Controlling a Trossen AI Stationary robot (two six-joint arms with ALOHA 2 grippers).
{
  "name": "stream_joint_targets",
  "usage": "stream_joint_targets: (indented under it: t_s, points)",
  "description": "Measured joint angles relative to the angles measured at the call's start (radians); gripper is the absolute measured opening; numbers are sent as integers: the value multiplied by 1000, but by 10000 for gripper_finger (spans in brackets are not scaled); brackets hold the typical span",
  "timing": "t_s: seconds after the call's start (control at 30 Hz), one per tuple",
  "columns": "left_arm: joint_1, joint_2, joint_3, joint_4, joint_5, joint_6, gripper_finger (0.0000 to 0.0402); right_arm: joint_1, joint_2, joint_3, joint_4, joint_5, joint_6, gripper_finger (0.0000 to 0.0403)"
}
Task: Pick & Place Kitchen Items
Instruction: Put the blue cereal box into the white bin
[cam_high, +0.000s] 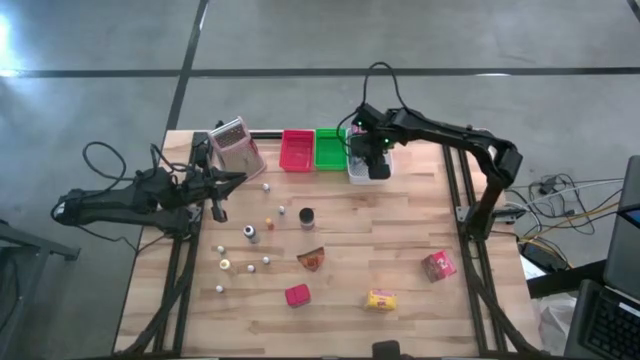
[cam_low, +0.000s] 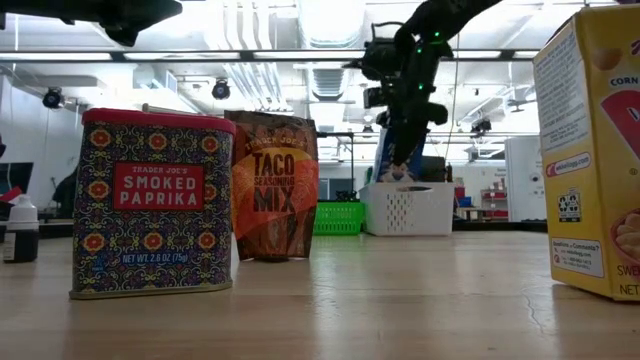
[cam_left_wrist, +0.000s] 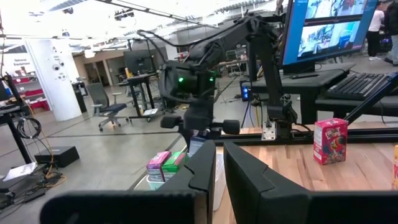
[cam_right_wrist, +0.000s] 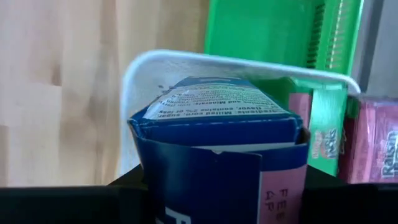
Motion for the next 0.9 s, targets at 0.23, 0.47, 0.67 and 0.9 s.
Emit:
stream_joint_targets:
  t_s: [0.23, 0.47, 0.67, 0.9]
  points:
    - [0, 0, 0, 0, 0, 0, 39, -23, 48, 3, 5, -4, -7, 136]
    - [0, 0, 0, 0, 0, 0, 39, -27, 107, 3, 42, -20, -13, 149]
    - [0, 0, 0, 0, 0, 0, 39, -28, 141, 16, 58, -20, -7, 156]
    - [0, 0, 0, 1, 0, 0, 39, -27, 168, 37, 56, -19, 1, 146]
